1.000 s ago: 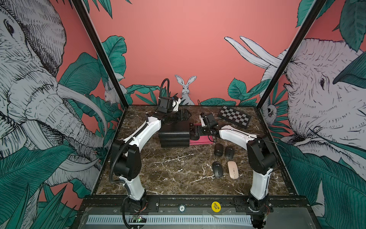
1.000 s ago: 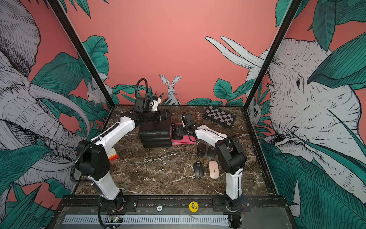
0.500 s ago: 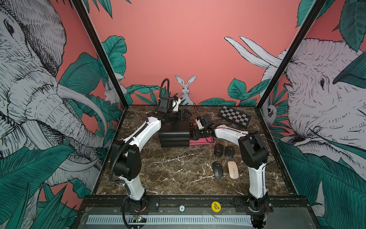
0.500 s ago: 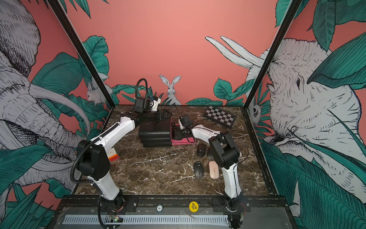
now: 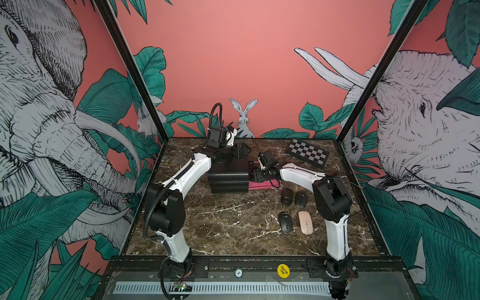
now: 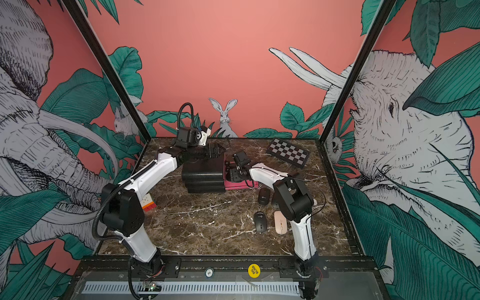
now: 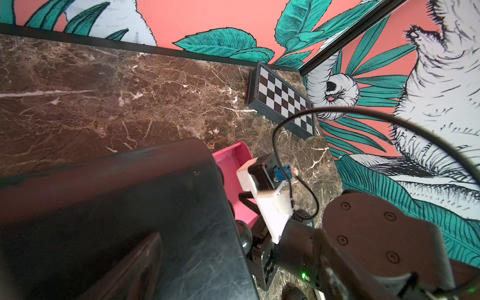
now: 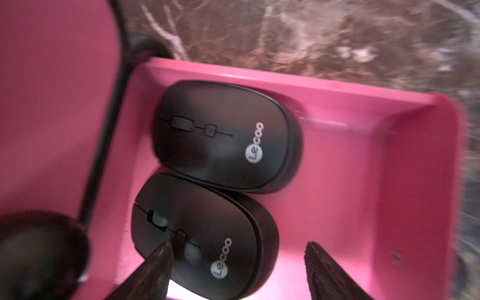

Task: Take the mice out of the drawer
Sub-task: Adjust the mouse in the drawer.

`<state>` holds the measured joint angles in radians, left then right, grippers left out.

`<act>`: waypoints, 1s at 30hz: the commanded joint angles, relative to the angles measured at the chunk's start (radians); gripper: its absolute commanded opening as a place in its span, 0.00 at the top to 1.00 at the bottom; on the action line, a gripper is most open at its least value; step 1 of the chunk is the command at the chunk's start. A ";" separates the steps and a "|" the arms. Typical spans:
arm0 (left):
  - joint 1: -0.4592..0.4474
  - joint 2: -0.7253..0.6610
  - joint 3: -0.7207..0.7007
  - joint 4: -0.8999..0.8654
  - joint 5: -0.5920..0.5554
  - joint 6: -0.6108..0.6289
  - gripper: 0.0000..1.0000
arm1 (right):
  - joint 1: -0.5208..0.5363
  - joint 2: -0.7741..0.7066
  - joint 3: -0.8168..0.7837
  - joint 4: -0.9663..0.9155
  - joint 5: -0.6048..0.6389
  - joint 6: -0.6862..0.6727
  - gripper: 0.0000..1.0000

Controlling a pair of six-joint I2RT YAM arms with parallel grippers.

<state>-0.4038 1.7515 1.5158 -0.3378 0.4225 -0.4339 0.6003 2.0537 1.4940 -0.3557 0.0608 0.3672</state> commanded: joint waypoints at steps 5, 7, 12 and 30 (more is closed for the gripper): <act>-0.002 0.020 -0.053 -0.151 -0.023 -0.022 0.07 | -0.019 -0.036 -0.027 -0.114 0.192 0.017 0.21; -0.002 0.020 -0.054 -0.152 -0.022 -0.021 0.07 | -0.020 -0.063 -0.032 -0.097 0.184 0.014 0.21; -0.003 0.017 -0.050 -0.152 -0.020 -0.017 0.07 | -0.029 -0.133 -0.101 0.072 -0.040 -0.062 0.19; -0.002 -0.001 -0.067 -0.149 -0.027 -0.010 0.07 | -0.024 -0.015 0.017 -0.045 -0.111 -0.079 0.01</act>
<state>-0.4038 1.7344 1.4971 -0.3378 0.4187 -0.4267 0.5686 2.0293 1.5219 -0.4080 -0.0494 0.2523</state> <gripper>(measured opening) 0.929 0.990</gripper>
